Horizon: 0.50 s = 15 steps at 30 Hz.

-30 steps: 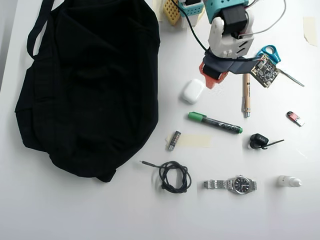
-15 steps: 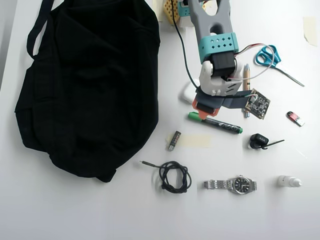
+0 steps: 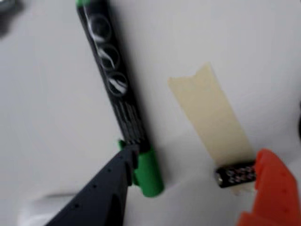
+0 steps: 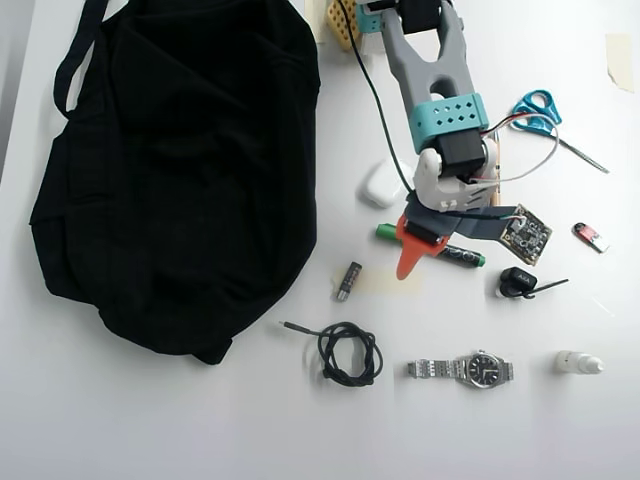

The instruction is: Put the whiteboard marker into the black bag

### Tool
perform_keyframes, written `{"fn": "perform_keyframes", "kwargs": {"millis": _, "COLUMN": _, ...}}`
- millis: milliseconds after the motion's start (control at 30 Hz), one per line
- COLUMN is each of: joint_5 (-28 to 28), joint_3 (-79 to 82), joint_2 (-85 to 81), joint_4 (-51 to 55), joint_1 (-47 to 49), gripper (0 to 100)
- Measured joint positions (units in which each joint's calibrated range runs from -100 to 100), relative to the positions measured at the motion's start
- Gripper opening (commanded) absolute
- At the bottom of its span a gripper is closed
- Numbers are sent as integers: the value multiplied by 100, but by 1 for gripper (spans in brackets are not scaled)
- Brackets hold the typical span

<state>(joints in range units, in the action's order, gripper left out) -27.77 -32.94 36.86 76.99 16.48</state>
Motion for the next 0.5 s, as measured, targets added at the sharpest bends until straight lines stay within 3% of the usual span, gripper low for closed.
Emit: {"fn": "perform_keyframes", "kwargs": {"millis": 500, "joint_5": 1011, "joint_3": 68, "joint_2": -8, "joint_4": 102, "joint_1": 514, "gripper": 32}}
